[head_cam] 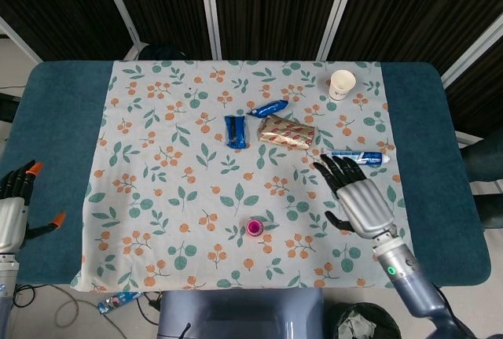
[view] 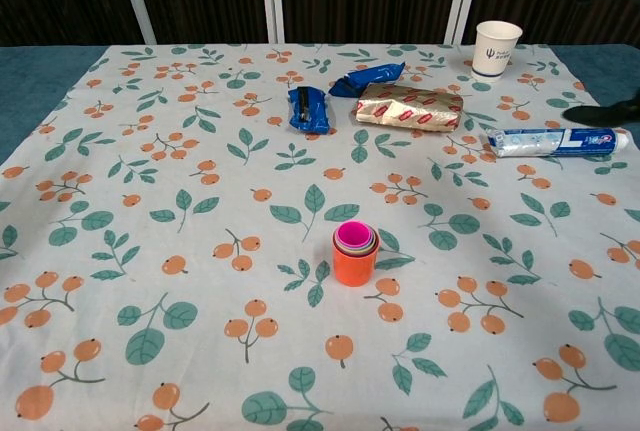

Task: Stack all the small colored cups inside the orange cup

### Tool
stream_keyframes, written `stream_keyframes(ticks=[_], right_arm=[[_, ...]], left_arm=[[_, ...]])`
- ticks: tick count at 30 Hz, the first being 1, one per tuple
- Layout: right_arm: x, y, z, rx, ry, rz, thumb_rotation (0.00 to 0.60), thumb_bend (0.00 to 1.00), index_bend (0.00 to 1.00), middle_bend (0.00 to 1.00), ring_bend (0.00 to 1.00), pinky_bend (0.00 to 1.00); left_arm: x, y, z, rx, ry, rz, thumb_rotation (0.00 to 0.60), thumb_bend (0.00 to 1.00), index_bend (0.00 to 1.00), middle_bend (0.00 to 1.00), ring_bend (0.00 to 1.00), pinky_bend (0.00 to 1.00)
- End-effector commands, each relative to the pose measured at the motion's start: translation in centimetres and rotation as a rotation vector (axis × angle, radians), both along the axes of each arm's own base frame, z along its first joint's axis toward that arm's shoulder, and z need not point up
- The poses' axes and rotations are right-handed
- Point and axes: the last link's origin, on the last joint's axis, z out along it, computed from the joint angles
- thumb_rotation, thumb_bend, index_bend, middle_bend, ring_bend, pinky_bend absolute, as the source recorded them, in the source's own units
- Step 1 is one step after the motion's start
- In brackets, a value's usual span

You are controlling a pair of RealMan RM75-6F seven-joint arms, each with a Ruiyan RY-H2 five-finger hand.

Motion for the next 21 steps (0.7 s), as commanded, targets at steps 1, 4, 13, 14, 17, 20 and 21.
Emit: stream_keyframes(ticks=[1,4,13,14,17,20,21], right_arm=[[-4.6,3.3,2.3,-0.100,0.002,-0.039,0.600,0.36,0.00,0.00,0.00,0.10],[-7.2,5.5,1.7,-0.119,0.035,-0.068,0.600,0.36,0.00,0.00,0.00,0.10],[-10.7,7.6,0.5,-0.273,0.035,-0.177,0.600,0.36,0.00,0.00,0.00,0.08],[-10.8,7.7,0.4,-0.279,0.035,-0.183,0.600,0.36,0.00,0.00,0.00,0.08],[-11.6,7.8,0.3,-0.300,0.054,-0.198,0.600,0.36,0.00,0.00,0.00,0.07],[-12.1,7.7,0.2,-0.320,0.067,-0.209,0.600,0.36,0.00,0.00,0.00,0.07],[-12.1,7.6,0.2,-0.327,0.065,-0.210,0.600,0.36,0.00,0.00,0.00,0.07]], left_arm=[[0.0,-0.3,0.3,0.009,0.002,0.011,0.600,0.17,0.04,0.00,0.00,0.00],[0.2,-0.5,0.5,0.018,0.001,0.018,0.600,0.17,0.04,0.00,0.00,0.00],[0.3,-1.2,0.8,0.006,-0.006,0.045,0.600,0.17,0.04,0.00,0.00,0.00],[0.3,-1.2,0.9,0.005,-0.006,0.047,0.600,0.17,0.04,0.00,0.00,0.00],[0.3,-1.3,0.8,0.000,-0.004,0.054,0.600,0.17,0.04,0.00,0.00,0.00],[0.4,-1.4,0.7,-0.019,-0.007,0.059,0.600,0.17,0.04,0.00,0.00,0.00],[0.4,-1.4,0.7,-0.023,-0.007,0.059,0.600,0.17,0.04,0.00,0.00,0.00]])
